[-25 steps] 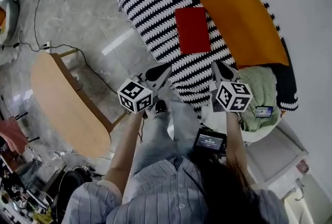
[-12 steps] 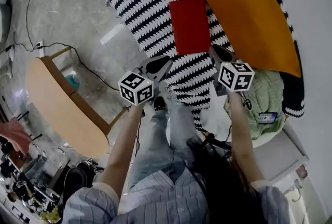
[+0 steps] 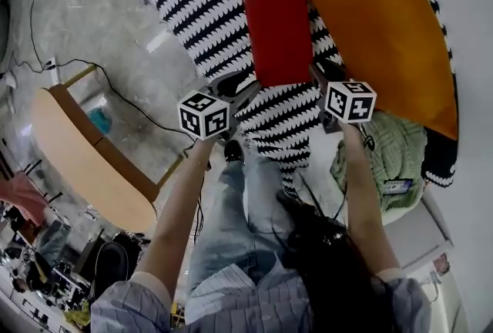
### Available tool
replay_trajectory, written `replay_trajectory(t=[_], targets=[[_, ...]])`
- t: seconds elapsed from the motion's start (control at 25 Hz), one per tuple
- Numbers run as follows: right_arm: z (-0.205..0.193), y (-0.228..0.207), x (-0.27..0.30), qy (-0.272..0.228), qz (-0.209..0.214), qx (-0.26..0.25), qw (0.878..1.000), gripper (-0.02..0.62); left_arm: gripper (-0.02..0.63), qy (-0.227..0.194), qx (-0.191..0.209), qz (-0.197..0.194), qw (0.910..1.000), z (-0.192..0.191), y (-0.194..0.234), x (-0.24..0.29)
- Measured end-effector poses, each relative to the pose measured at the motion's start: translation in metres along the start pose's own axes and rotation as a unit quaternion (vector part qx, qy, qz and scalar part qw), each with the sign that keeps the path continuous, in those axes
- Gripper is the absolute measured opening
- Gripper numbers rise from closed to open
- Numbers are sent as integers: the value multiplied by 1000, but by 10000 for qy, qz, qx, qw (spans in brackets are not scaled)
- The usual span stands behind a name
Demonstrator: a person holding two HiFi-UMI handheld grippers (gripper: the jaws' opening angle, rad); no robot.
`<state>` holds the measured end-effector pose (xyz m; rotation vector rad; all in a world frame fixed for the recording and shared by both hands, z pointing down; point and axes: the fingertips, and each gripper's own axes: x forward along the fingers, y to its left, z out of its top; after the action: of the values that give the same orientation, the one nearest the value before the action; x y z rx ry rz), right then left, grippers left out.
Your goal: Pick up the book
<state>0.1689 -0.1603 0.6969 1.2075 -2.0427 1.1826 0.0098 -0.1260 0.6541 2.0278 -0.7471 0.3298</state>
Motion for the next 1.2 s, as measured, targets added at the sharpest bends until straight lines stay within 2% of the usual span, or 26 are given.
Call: replay_trajectory(t=[0.16, 0.36, 0.52, 0.72, 0.84, 1.04, 1.2], targets=[[8, -10, 11, 285, -42, -115, 9995, 160, 216, 285, -479, 10, 9984, 1, 10, 20], [30, -14, 69, -65, 338, 248, 9991, 218, 291, 647, -374, 198, 9970, -1, 55, 43], [-1, -18, 68, 97, 290, 556, 9980, 242, 311, 1011, -425, 84, 9939, -39, 62, 48], [-30, -15, 103, 291, 449, 492, 9974, 244, 311, 981, -749, 164, 9922, -65, 97, 57], [-50, -12, 118, 344, 584, 487, 9965, 244, 311, 1048, -768, 180, 9914, -83, 109, 63], [-68, -27, 101, 165, 723, 718, 9947, 243, 311, 939, -1073, 152, 9897, -107, 94, 83], [-68, -42, 76, -19, 779, 1026, 9917, 241, 311, 812, -1053, 269, 9908, -105, 76, 99]])
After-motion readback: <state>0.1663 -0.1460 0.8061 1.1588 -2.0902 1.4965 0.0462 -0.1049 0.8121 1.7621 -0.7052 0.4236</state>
